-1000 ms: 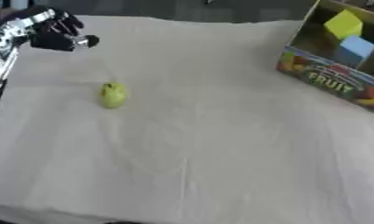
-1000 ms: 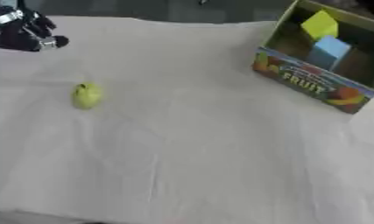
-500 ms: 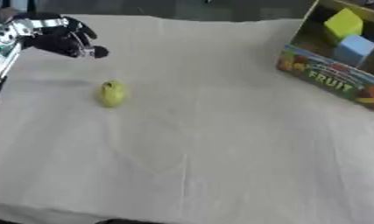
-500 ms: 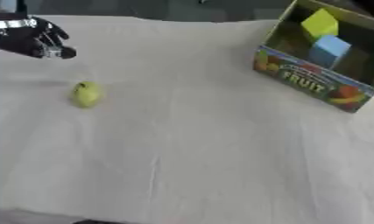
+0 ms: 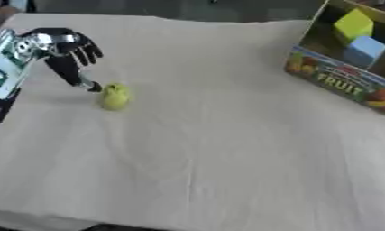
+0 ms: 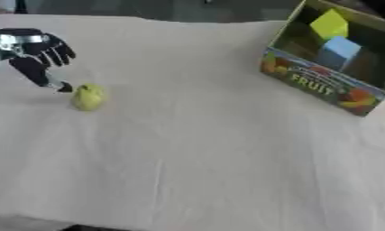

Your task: Pick up the objects with one hand, pass them to the other hand, and then place them into the box on the other side of the table.

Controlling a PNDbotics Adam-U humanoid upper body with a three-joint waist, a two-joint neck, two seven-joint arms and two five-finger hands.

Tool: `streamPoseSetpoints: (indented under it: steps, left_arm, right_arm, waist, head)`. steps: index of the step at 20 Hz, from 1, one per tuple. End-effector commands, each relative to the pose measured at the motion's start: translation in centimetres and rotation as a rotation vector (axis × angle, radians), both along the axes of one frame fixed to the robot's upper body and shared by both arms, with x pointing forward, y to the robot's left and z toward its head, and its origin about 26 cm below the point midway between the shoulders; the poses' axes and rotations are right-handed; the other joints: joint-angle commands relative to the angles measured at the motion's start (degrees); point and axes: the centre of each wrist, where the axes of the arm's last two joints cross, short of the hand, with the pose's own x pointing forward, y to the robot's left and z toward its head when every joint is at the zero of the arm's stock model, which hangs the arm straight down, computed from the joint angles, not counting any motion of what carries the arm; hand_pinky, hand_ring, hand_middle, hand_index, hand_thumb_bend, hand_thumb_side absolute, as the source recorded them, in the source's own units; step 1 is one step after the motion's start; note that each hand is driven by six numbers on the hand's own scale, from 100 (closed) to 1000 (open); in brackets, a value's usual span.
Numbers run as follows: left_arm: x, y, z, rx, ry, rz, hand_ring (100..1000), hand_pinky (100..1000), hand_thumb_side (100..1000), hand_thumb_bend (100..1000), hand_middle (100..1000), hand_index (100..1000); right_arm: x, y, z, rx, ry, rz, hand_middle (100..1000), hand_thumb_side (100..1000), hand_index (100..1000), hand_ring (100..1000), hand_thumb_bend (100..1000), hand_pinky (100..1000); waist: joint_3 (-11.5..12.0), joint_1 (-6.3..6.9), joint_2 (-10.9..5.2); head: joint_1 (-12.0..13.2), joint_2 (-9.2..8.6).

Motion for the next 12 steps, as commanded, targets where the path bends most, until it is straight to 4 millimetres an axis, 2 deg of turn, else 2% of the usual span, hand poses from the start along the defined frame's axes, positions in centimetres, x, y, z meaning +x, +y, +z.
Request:
streamPoseSetpoints:
  steps: [1, 9, 12]
  left_arm:
    - [0.2, 0.1, 1.1, 0.028, -0.041, 0.014, 753, 766, 100, 621, 683, 802]
    - [0.7, -1.0, -0.5, 0.103, -0.049, 0.03, 761, 764, 100, 678, 696, 796]
    - [0.8, -1.1, -0.9, 0.083, -0.039, 0.025, 752, 765, 114, 609, 683, 795]
  right_arm:
    - [-0.5, 0.1, 1.1, -0.011, -0.038, 0.006, 741, 515, 867, 1000, 100, 1000]
    - [-0.4, 0.1, 0.6, -0.004, -0.022, 0.009, 736, 515, 863, 1000, 100, 1000]
    - [-0.4, 0.2, 0.5, -0.004, -0.02, 0.01, 735, 515, 863, 1000, 100, 1000]
  waist:
    - [0.1, 0.09, -0.76]
    - [-0.1, 0.12, -0.87]
    - [-0.2, 0.11, -0.91]
  head:
    - [0.1, -0.23]
    - [2.1, 0.09]
    - [2.4, 0.1]
